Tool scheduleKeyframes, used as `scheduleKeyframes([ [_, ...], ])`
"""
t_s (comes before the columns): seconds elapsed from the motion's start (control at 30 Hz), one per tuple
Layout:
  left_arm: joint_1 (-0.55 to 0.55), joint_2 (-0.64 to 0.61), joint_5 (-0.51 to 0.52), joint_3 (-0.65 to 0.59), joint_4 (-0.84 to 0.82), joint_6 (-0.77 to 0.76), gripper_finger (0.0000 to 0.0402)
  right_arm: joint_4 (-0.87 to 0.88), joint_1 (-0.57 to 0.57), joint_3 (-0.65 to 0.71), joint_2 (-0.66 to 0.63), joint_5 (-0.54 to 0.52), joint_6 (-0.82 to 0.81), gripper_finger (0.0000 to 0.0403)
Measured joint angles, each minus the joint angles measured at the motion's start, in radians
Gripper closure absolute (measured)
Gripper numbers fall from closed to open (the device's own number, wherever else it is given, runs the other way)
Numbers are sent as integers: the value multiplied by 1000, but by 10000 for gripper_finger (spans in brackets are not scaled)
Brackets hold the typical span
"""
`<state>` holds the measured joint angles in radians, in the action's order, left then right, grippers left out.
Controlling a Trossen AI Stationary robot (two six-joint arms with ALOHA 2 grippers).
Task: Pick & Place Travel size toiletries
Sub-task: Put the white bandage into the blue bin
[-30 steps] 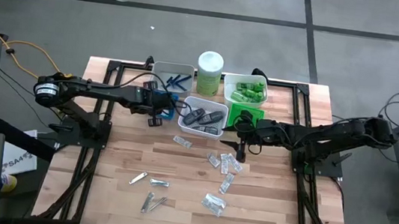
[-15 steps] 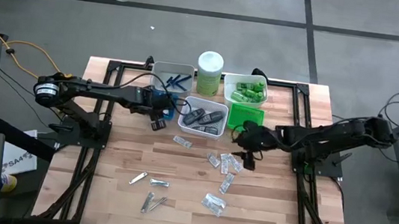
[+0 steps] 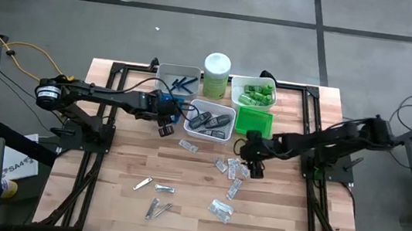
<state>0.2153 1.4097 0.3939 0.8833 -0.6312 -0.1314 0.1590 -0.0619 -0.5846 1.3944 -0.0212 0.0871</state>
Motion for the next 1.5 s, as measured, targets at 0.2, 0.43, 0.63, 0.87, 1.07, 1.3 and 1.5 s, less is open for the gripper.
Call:
scheduleKeyframes([
  [0.2, 0, 0, 0, 0, 0, 2, 278, -88, 1, 0, 118, 0, 20, 198],
  [0.43, 0, 0, -13, 0, 0, 2, 278, -123, 2, -2, 162, 26, 22, 229],
  [0.63, 0, 0, -14, 0, 0, -1, 278, -114, 2, -2, 164, 60, 17, 299],
  [0.87, 0, 0, -31, 0, 0, -23, 278, -112, 1, -2, 165, 58, 21, 390],
  [1.07, 0, 0, -54, 0, -4, -50, 278, -110, 1, -1, 159, 54, 21, 400],
  [1.3, 0, -1, -66, 0, 1, -79, 278, -47, 4, 3, 100, 15, 39, 400],
  [1.5, 0, -1, -65, 0, 3, -86, 278, -22, 25, 2, 41, -7, 80, 401],
])
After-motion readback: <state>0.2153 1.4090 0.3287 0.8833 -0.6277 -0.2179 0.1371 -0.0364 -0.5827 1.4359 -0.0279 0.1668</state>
